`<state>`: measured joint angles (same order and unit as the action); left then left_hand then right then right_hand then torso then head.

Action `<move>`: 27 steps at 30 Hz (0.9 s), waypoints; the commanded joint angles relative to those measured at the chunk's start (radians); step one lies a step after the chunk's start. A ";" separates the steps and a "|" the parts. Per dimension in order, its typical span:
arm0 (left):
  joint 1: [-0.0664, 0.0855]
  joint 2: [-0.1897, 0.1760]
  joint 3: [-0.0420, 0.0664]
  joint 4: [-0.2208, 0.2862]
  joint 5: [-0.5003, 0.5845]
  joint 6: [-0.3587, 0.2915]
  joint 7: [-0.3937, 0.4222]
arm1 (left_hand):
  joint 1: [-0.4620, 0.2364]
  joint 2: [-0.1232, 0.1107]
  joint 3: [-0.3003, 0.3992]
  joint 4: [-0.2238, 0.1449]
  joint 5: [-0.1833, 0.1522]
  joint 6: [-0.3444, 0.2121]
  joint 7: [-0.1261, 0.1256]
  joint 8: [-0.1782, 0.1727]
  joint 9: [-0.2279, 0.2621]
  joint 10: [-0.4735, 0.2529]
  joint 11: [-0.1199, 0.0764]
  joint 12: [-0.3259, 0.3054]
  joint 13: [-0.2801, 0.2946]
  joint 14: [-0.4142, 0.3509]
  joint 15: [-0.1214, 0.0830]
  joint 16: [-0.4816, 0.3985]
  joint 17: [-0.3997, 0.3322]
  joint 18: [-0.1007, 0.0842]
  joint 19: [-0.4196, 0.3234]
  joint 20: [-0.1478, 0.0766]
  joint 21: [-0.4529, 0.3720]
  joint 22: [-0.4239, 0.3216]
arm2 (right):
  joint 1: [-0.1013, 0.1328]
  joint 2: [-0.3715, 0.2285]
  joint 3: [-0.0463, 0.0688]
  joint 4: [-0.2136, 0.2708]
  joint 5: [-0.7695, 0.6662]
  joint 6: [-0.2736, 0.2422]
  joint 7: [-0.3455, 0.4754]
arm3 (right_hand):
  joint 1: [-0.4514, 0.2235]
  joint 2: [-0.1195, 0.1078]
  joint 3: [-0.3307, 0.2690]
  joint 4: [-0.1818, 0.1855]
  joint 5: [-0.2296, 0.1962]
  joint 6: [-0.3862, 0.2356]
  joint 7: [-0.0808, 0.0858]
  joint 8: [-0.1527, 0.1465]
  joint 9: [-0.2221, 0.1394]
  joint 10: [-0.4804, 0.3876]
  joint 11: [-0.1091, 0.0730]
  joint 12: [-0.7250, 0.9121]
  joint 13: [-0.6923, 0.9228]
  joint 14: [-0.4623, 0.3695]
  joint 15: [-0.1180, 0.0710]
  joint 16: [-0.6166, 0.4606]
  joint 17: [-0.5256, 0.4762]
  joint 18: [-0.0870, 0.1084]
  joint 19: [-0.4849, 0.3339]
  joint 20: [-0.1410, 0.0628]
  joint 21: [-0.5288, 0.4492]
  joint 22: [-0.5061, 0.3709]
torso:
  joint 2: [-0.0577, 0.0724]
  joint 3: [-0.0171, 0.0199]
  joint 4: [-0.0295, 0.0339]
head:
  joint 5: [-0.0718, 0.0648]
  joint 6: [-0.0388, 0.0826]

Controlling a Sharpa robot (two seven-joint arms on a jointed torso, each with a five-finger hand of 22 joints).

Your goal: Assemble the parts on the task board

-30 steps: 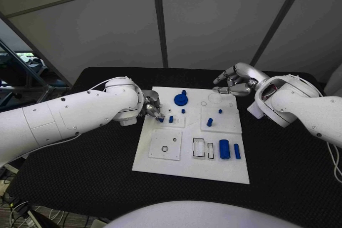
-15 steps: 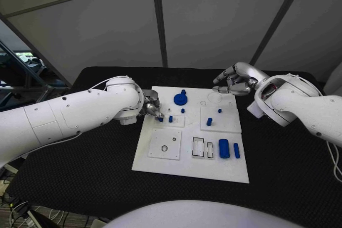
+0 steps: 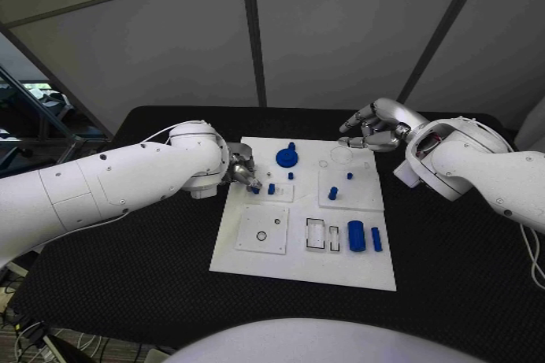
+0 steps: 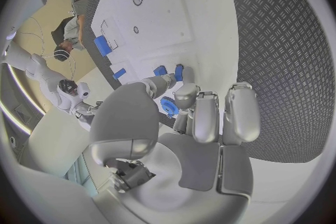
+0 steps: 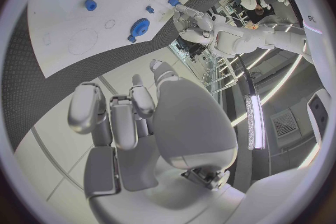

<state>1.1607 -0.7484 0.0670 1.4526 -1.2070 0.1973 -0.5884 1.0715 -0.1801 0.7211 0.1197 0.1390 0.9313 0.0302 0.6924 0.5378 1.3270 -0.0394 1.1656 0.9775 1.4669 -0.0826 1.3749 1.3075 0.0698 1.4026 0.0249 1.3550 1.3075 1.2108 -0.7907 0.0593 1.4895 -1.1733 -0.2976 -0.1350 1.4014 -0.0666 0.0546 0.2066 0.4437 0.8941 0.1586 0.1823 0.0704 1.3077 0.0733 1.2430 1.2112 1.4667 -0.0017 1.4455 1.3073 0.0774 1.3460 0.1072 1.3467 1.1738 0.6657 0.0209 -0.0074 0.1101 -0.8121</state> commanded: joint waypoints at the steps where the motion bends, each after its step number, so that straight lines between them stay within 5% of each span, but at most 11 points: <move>1: -0.004 0.002 -0.004 -0.001 -0.008 0.026 -0.015 | -0.022 -0.004 -0.031 0.015 0.000 0.005 -0.002 0.003 -0.005 0.001 0.000 0.005 0.001 0.046 -0.008 0.004 0.019 -0.003 0.007 -0.001 0.004 0.031 | 0.002 0.000 0.001 0.001 -0.002 0.002 0.008 | 0.000 0.006 0.003 0.004 0.003 0.001 0.001 0.004 -0.001 0.005 -0.003 0.006 0.001 0.061 -0.004 -0.005 0.075 0.006 0.000 -0.005 -0.003 0.001 | 0.000 -0.0003 0.0003 | 0.000 -0.001; 10: -0.004 0.005 -0.004 -0.007 -0.009 0.017 -0.015 | -0.068 -0.004 -0.129 0.070 -0.001 0.017 0.000 -0.003 -0.015 0.001 0.002 0.008 0.004 0.046 -0.007 0.004 0.020 -0.004 0.010 -0.001 0.004 0.035 | 0.002 0.000 0.001 0.001 -0.002 0.001 0.008 | 0.000 0.005 0.003 0.004 0.004 0.001 0.001 0.004 -0.001 0.005 -0.003 0.005 0.000 0.060 -0.004 -0.006 0.074 0.006 -0.001 -0.005 -0.004 0.000 | 0.000 0.0002 -0.0001 | -0.001 -0.001; 27: -0.005 0.005 -0.004 -0.013 -0.009 -0.017 -0.013 | -0.049 0.013 -0.303 0.151 0.004 0.025 0.001 -0.014 -0.031 -0.006 0.003 0.005 -0.002 0.046 -0.006 0.003 0.020 -0.003 0.007 0.000 -0.005 0.035 | 0.002 -0.004 0.001 0.002 -0.002 -0.001 0.008 | 0.000 0.005 0.003 0.004 0.004 0.000 0.001 0.004 -0.001 0.004 -0.003 0.004 -0.001 0.060 -0.004 -0.007 0.073 0.006 -0.001 -0.005 -0.004 -0.001 | 0.000 -0.0008 0.0004 | -0.003 0.002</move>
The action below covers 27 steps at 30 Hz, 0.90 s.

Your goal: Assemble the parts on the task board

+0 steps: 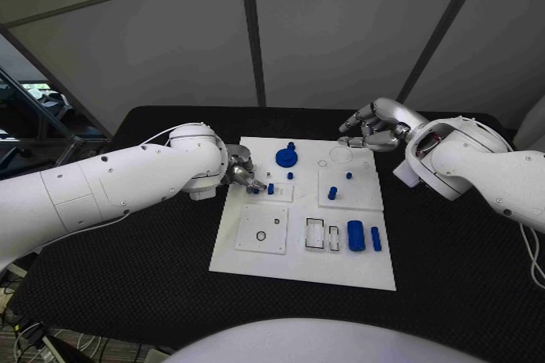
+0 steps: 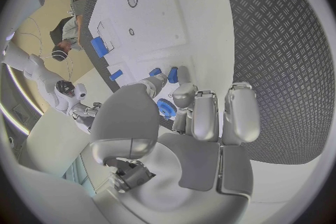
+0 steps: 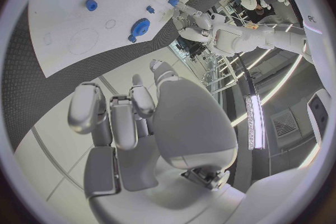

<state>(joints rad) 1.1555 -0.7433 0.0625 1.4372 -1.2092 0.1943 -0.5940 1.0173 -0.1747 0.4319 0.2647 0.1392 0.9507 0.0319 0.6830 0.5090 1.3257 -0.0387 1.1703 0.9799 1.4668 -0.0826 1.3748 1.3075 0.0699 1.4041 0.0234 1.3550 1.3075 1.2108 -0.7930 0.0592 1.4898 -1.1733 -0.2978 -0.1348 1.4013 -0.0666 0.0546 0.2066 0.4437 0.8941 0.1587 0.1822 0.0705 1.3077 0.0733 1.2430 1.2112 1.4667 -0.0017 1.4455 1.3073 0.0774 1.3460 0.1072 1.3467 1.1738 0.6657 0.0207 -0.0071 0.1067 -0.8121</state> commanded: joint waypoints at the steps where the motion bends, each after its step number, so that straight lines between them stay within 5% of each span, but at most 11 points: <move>1: 0.001 -0.001 0.001 0.004 -0.006 -0.019 -0.005 | 0.007 0.007 -0.022 0.011 0.004 0.005 -0.001 -0.004 -0.002 -0.006 0.003 -0.002 -0.007 0.046 -0.006 0.003 0.020 -0.002 0.005 0.002 -0.006 0.034 | 0.002 -0.002 0.001 0.002 -0.002 0.000 0.008 | 0.000 0.005 0.003 0.004 0.004 0.000 0.001 0.004 -0.001 0.004 -0.003 0.004 -0.001 0.060 -0.004 -0.007 0.073 0.006 -0.001 -0.005 -0.004 -0.001 | 0.000 -0.0010 0.0004 | 0.000 0.003; 22: 0.000 -0.026 0.016 0.034 0.008 -0.131 0.039 | -0.011 0.053 -0.144 0.028 0.008 -0.064 0.017 0.011 -0.002 -0.111 0.018 -0.113 -0.182 0.038 0.005 -0.014 0.001 0.013 -0.033 0.010 -0.067 -0.015 | 0.002 -0.003 0.001 -0.002 -0.002 0.003 0.004 | 0.005 0.004 0.007 0.006 0.038 -0.003 0.002 0.003 -0.002 0.002 -0.003 0.004 -0.002 0.060 -0.004 -0.006 0.074 0.006 0.000 -0.006 -0.005 -0.001 | 0.000 -0.0007 0.0004 | -0.007 0.007; 26: 0.001 -0.026 0.024 0.038 0.022 -0.199 0.105 | 0.036 0.058 -0.131 0.027 0.009 -0.131 0.046 0.002 -0.015 -0.232 0.045 -0.211 -0.318 -0.007 0.028 -0.089 -0.080 0.043 -0.130 0.028 -0.198 -0.129 | 0.002 -0.001 0.000 -0.003 -0.003 0.008 0.002 | 0.009 0.003 0.012 0.007 0.064 -0.004 0.002 0.004 -0.002 0.000 -0.003 0.002 -0.004 0.060 -0.004 -0.007 0.074 0.007 -0.001 -0.006 -0.006 -0.002 | 0.000 -0.0001 0.0002 | -0.008 0.010; 27: 0.002 -0.024 0.025 0.037 0.028 -0.220 0.129 | 0.054 0.054 -0.120 0.027 0.009 -0.155 0.058 -0.004 -0.021 -0.265 0.056 -0.227 -0.334 -0.051 0.038 -0.173 -0.174 0.053 -0.169 0.036 -0.251 -0.173 | 0.002 -0.001 0.000 -0.003 -0.003 0.009 0.002 | 0.009 0.003 0.012 0.007 0.064 -0.004 0.002 0.004 -0.002 0.000 -0.003 0.002 -0.004 0.060 -0.004 -0.007 0.074 0.007 -0.001 -0.006 -0.006 -0.002 | 0.000 0.0002 -0.0003 | -0.009 0.010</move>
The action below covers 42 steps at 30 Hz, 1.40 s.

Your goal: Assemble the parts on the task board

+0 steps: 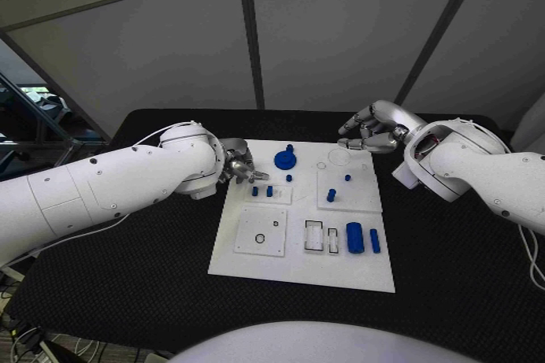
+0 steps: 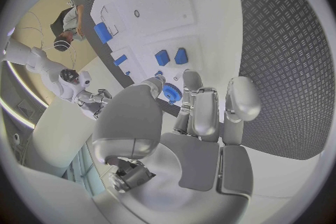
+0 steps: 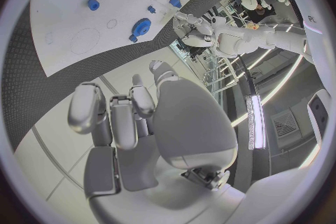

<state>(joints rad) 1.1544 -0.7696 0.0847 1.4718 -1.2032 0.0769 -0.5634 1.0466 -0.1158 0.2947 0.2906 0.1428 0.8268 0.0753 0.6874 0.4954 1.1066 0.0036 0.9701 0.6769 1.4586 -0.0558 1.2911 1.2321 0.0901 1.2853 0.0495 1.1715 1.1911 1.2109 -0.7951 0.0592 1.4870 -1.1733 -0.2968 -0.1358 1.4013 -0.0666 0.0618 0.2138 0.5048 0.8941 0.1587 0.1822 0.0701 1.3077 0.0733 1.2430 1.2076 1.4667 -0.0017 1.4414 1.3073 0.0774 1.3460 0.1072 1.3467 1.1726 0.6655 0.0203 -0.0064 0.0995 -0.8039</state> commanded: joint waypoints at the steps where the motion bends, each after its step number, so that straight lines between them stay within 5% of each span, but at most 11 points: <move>1: 0.003 0.004 0.003 0.001 0.030 -0.124 0.128 | 0.041 -0.009 0.027 0.002 0.005 -0.054 0.025 -0.015 -0.015 -0.074 0.026 -0.039 -0.041 -0.092 0.020 -0.183 -0.200 0.043 -0.089 0.017 -0.120 -0.100 | 0.002 0.001 0.001 0.000 -0.003 0.008 0.003 | 0.009 0.003 0.005 0.000 0.003 -0.004 0.002 0.004 -0.001 0.000 -0.003 0.002 -0.001 0.060 -0.004 -0.003 0.074 0.007 -0.001 -0.006 -0.006 -0.001 | 0.000 0.0007 -0.0013 | -0.003 0.002; 5: 0.005 0.019 0.004 -0.011 0.051 -0.208 0.244 | 0.134 -0.024 0.076 -0.011 0.005 -0.120 0.056 -0.041 -0.047 -0.176 0.054 -0.103 -0.089 -0.106 0.047 -0.177 -0.212 0.085 -0.242 0.039 -0.336 -0.272 | 0.002 0.003 0.000 -0.002 -0.003 0.006 0.004 | 0.009 0.003 0.005 0.000 0.004 -0.004 0.002 0.004 -0.001 -0.001 -0.003 0.001 -0.002 0.060 -0.004 -0.003 0.073 0.007 -0.001 -0.006 -0.006 -0.002 | 0.001 0.0006 -0.0018 | -0.009 0.004; 8: 0.006 0.034 0.000 -0.020 0.047 -0.278 0.340 | 0.284 -0.071 0.126 -0.086 0.001 -0.160 0.082 -0.078 -0.083 -0.255 0.077 -0.174 -0.142 -0.222 0.066 -0.312 -0.368 0.084 -0.276 0.056 -0.385 -0.299 | 0.002 0.006 0.000 -0.003 -0.003 0.005 0.005 | 0.009 0.002 0.005 0.000 0.005 -0.004 0.003 0.004 -0.001 -0.002 -0.002 0.000 -0.003 0.060 -0.004 -0.004 0.073 0.007 -0.002 -0.006 -0.007 -0.003 | 0.002 0.0008 -0.0045 | -0.012 0.009; 14: 0.006 0.065 -0.023 -0.036 -0.037 -0.335 0.463 | 0.373 -0.110 0.140 -0.124 -0.005 -0.124 0.096 -0.125 -0.158 -0.262 0.094 -0.249 -0.241 -0.247 0.084 -0.286 -0.387 0.091 -0.277 0.079 -0.419 -0.316 | 0.002 0.009 0.000 -0.004 -0.003 0.005 0.006 | 0.009 0.002 0.005 0.000 0.006 -0.004 0.003 0.004 -0.001 -0.003 -0.002 -0.002 -0.005 0.060 -0.004 -0.004 0.072 0.007 -0.003 -0.006 -0.008 -0.004 | 0.003 -0.0001 -0.0032 | -0.018 0.012; 18: 0.006 0.082 -0.038 -0.052 -0.091 -0.326 0.486 | 0.385 -0.110 0.135 -0.120 -0.003 -0.079 0.085 -0.161 -0.212 -0.239 0.088 -0.270 -0.293 -0.146 0.075 -0.136 -0.262 0.088 -0.210 0.074 -0.370 -0.281 | 0.002 0.012 0.000 -0.005 -0.003 0.008 0.005 | 0.009 0.003 0.006 0.001 0.008 -0.003 0.003 0.004 -0.001 -0.004 -0.003 -0.003 -0.006 0.060 -0.004 -0.004 0.072 0.007 -0.003 -0.006 -0.008 -0.004 | 0.003 0.0006 -0.0041 | -0.018 0.013; 26: 0.006 0.128 -0.063 -0.104 -0.202 -0.257 0.474 | 0.390 -0.122 0.143 -0.116 -0.002 -0.012 0.077 -0.245 -0.299 -0.227 0.087 -0.383 -0.414 -0.036 0.070 0.003 -0.143 0.038 -0.020 0.065 -0.122 -0.071 | 0.002 0.015 0.000 -0.005 -0.003 0.013 0.004 | 0.009 0.003 0.006 0.001 0.008 -0.003 0.003 0.004 -0.001 -0.004 -0.003 -0.003 -0.006 0.060 -0.004 -0.004 0.072 0.007 -0.003 -0.006 -0.008 -0.004 | 0.002 0.0005 -0.0028 | -0.020 0.014; 32: 0.006 0.157 -0.070 -0.140 -0.252 -0.210 0.457 | 0.390 -0.121 0.141 -0.120 -0.001 0.031 0.071 -0.291 -0.338 -0.197 0.085 -0.456 -0.485 0.000 0.067 0.051 -0.099 0.023 0.034 0.062 -0.051 -0.005 | 0.002 0.017 0.000 -0.008 -0.003 0.013 0.004 | 0.009 0.003 0.007 0.001 0.009 -0.002 0.003 0.005 -0.001 -0.001 -0.003 0.001 -0.002 0.060 -0.004 -0.003 0.074 0.007 -0.002 -0.006 -0.007 -0.003 | 0.002 0.0005 -0.0023 | -0.021 0.016; 42: 0.005 0.183 -0.072 -0.169 -0.278 -0.166 0.434 | 0.373 -0.122 0.108 -0.117 -0.003 0.055 0.066 -0.316 -0.358 -0.174 0.082 -0.482 -0.517 0.024 0.063 0.086 -0.059 0.010 0.075 0.059 0.005 0.045 | 0.002 0.018 0.000 -0.009 -0.003 0.013 0.005 | 0.009 0.003 0.007 0.002 0.010 -0.002 0.002 0.005 -0.001 -0.002 -0.003 0.000 -0.003 0.060 -0.004 -0.003 0.074 0.007 -0.002 -0.006 -0.007 -0.003 | 0.002 0.0009 -0.0031 | -0.024 0.016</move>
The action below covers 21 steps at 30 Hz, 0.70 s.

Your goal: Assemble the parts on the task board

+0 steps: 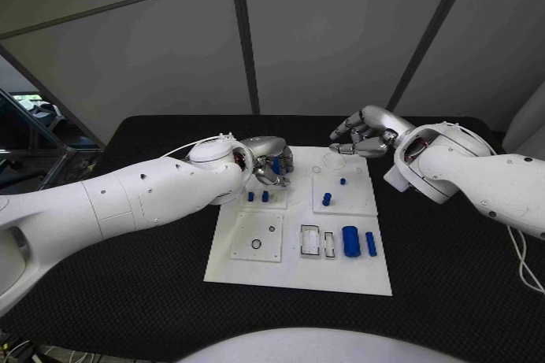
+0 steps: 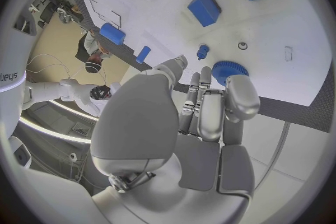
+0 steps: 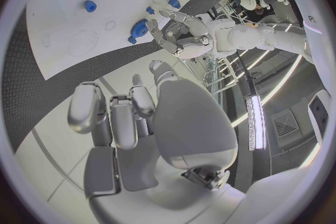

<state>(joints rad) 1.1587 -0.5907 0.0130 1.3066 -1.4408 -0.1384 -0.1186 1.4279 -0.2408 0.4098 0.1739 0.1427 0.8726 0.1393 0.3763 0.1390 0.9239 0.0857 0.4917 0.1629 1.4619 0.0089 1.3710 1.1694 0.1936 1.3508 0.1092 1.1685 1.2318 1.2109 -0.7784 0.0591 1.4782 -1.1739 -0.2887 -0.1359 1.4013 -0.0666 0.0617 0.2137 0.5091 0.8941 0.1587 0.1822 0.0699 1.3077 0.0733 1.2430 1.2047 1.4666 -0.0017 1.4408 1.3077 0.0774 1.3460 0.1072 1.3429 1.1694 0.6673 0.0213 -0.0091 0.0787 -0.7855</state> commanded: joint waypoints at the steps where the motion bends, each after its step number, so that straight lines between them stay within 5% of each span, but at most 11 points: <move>1: 0.001 0.005 0.000 -0.005 -0.041 0.053 -0.012 | -0.007 0.004 -0.009 -0.001 -0.003 0.011 0.002 -0.006 -0.003 0.011 0.000 -0.005 -0.004 0.022 -0.002 0.008 0.004 -0.094 0.011 -0.001 0.010 0.006 | 0.002 0.001 0.001 0.000 -0.003 0.005 0.005 | 0.009 0.003 0.007 0.002 0.005 -0.002 0.002 0.005 -0.001 -0.002 -0.003 0.000 0.000 0.060 -0.004 -0.003 0.073 0.007 -0.002 -0.006 -0.003 0.000 | 0.000 -0.0001 -0.0004 | -0.003 -0.002; 21: -0.002 0.032 -0.001 -0.043 -0.053 0.091 -0.005 | 0.024 0.036 0.009 -0.019 0.000 0.068 -0.010 -0.035 -0.019 0.082 -0.014 -0.041 -0.040 0.026 -0.014 0.016 0.000 -0.099 0.030 -0.011 0.031 0.031 | 0.002 0.006 0.001 -0.002 -0.003 0.006 0.007 | 0.008 0.002 0.007 0.002 0.005 -0.001 0.002 0.006 -0.001 0.000 -0.002 0.002 0.002 0.060 -0.004 -0.002 0.074 0.007 -0.002 -0.006 -0.003 0.001 | 0.000 -0.0003 0.0006 | -0.003 -0.003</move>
<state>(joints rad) 1.1559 -0.5606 0.0120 1.2651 -1.4820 -0.0624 -0.1290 1.4517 -0.2170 0.4167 0.1569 0.1427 0.9332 0.1282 0.3451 0.1205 0.9998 0.0699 0.4568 0.1240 1.4690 0.0018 1.3826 1.1704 0.1931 1.3740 0.1002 1.1931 1.2626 1.2108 -0.7739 0.0591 1.4762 -1.1739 -0.2874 -0.1354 1.4013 -0.0666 0.0646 0.2165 0.5090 0.8941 0.1586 0.1822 0.0700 1.3077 0.0733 1.2430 1.2059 1.4666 -0.0017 1.4408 1.3075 0.0774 1.3460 0.1072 1.3429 1.1695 0.6671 0.0209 -0.0084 0.0759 -0.7890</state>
